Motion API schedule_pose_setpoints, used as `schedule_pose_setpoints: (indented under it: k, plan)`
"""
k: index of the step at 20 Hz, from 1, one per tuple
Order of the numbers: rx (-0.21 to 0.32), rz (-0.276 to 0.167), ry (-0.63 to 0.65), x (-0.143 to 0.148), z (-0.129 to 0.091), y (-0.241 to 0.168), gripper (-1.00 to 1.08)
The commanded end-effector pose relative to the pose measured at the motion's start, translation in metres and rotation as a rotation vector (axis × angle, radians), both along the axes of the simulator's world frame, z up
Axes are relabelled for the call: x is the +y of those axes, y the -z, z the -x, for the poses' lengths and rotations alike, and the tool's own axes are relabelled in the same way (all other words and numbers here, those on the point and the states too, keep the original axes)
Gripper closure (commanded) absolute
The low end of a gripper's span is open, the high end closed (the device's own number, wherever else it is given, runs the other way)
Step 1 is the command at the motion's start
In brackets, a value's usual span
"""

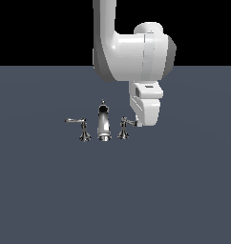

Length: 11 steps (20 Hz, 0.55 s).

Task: Turn on the faucet by rotating a designated handle.

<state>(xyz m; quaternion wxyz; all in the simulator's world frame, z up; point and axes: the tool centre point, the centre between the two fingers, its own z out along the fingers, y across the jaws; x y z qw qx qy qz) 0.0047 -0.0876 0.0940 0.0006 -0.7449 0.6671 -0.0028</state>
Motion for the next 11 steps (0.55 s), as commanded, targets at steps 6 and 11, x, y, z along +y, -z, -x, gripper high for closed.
schedule_pose_setpoints:
  k: [6, 11]
  plan:
    - [0.003, -0.002, -0.008, 0.030, 0.017, 0.000, 1.08]
    - [0.005, -0.003, -0.009, 0.046, 0.027, 0.000, 1.08]
